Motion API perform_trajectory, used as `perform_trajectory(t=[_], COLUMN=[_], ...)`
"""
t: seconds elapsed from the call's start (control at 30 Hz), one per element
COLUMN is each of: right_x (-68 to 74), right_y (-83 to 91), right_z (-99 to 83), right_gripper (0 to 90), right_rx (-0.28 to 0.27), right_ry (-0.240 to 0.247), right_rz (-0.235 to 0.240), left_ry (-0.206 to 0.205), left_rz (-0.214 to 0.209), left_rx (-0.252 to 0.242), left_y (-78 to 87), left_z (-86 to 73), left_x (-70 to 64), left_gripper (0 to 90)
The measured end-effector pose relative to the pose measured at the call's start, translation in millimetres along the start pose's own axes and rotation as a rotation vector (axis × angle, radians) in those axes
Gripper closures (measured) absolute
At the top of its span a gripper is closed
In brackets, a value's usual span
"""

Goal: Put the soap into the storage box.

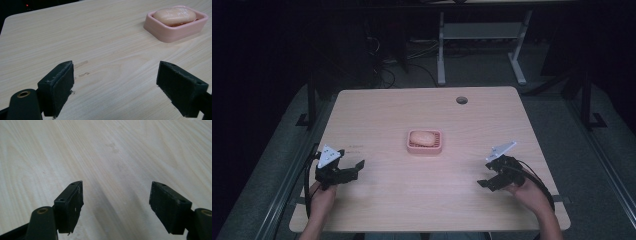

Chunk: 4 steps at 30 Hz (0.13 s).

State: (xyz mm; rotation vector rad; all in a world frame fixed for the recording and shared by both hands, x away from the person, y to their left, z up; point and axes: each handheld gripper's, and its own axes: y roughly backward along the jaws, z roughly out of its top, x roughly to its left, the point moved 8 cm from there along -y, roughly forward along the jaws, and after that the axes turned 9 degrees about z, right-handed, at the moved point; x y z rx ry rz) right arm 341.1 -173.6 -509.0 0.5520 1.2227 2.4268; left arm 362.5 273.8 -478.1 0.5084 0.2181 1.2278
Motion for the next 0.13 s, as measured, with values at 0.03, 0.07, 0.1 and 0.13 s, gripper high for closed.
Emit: perform_trajectory(t=[0.03,0.07,0.1,0.13], right_x=[4.0,7.1,10.2,14.1], right_y=[0.9,1.4,1.3,0.9], right_z=[-2.8,-5.3,-7.6,-11.5], right_gripper=[26.5,26.7,26.8,26.5], right_rx=[-0.041,-0.077,-0.099,-0.096], right_ry=[-0.005,-0.006,-0.012,-0.011], right_rz=[-0.017,-0.030,-0.031,-0.030], left_ry=[-0.002,-0.002,-0.001,-0.002], left_rz=[-0.001,-0.001,-0.002,-0.003], left_rx=[0.001,0.000,0.000,-0.001], left_y=[0.0,-0.1,-0.2,-0.4], left_z=[-0.1,0.0,0.3,0.6], left_x=[-0.1,-0.3,-0.7,-1.2], left_gripper=[14.2,14.2,14.2,14.2])
